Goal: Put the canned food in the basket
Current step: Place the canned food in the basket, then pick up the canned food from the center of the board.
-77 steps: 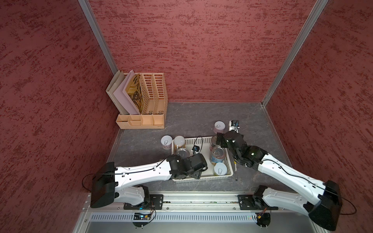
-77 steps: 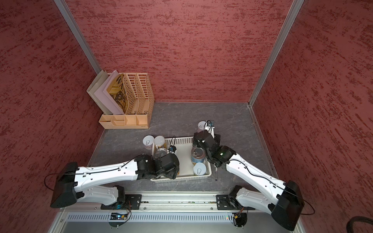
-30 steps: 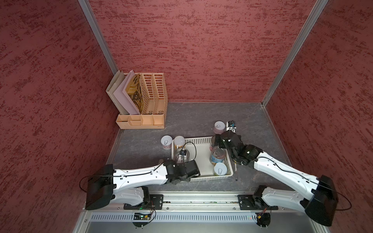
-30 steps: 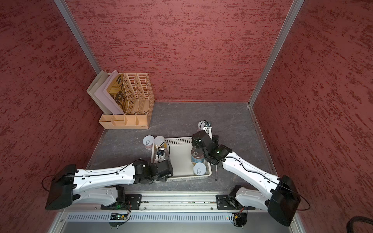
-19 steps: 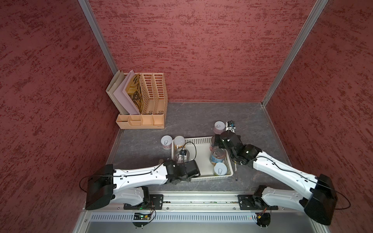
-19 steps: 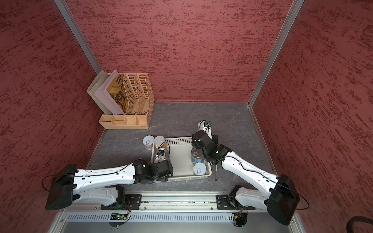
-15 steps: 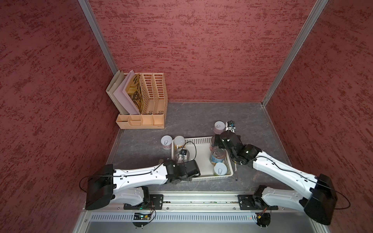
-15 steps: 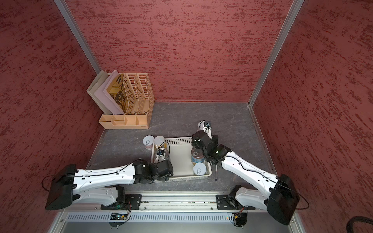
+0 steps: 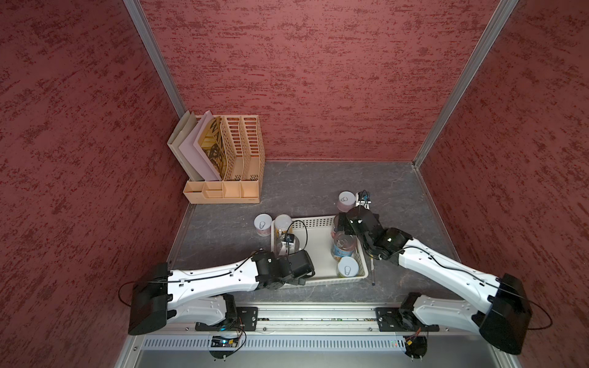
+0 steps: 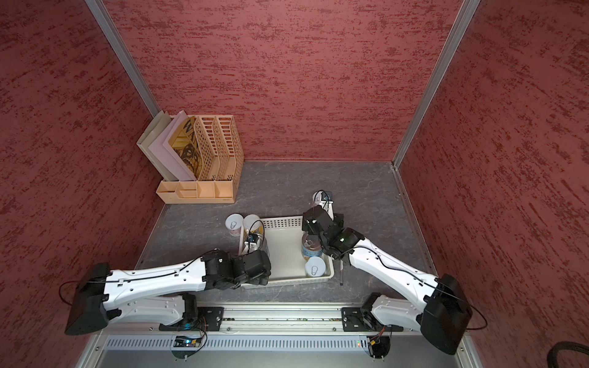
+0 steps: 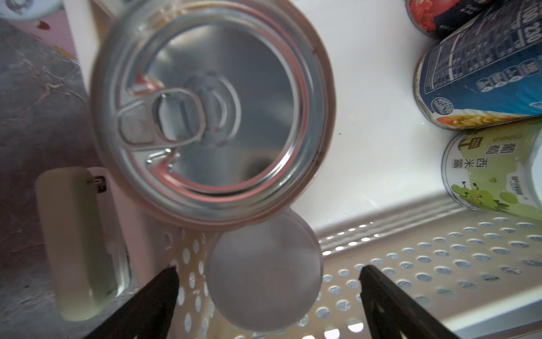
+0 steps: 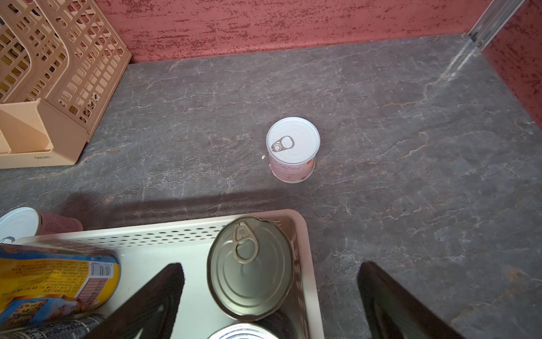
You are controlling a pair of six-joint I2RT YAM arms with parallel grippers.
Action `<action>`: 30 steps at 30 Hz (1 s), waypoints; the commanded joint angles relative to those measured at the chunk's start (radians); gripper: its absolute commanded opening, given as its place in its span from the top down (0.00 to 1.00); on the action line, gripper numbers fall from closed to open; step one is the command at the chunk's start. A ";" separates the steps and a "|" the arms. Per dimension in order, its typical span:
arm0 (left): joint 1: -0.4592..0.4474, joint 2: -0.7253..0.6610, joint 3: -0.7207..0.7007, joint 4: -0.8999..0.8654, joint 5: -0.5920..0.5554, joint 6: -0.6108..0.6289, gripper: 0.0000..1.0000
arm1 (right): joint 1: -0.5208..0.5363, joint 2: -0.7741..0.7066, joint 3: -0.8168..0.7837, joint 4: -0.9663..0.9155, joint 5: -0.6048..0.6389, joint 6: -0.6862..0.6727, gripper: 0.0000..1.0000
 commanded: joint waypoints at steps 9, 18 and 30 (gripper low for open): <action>0.165 -0.039 0.292 -0.071 0.105 0.250 0.00 | -0.010 -0.011 0.022 0.049 -0.027 -0.007 0.02; 0.664 -0.049 0.368 0.104 0.406 0.260 0.00 | -0.011 -0.021 0.022 0.068 -0.051 -0.014 0.02; 0.827 -0.146 0.131 0.360 0.303 0.342 0.00 | -0.035 -0.029 0.041 0.071 -0.056 -0.042 0.02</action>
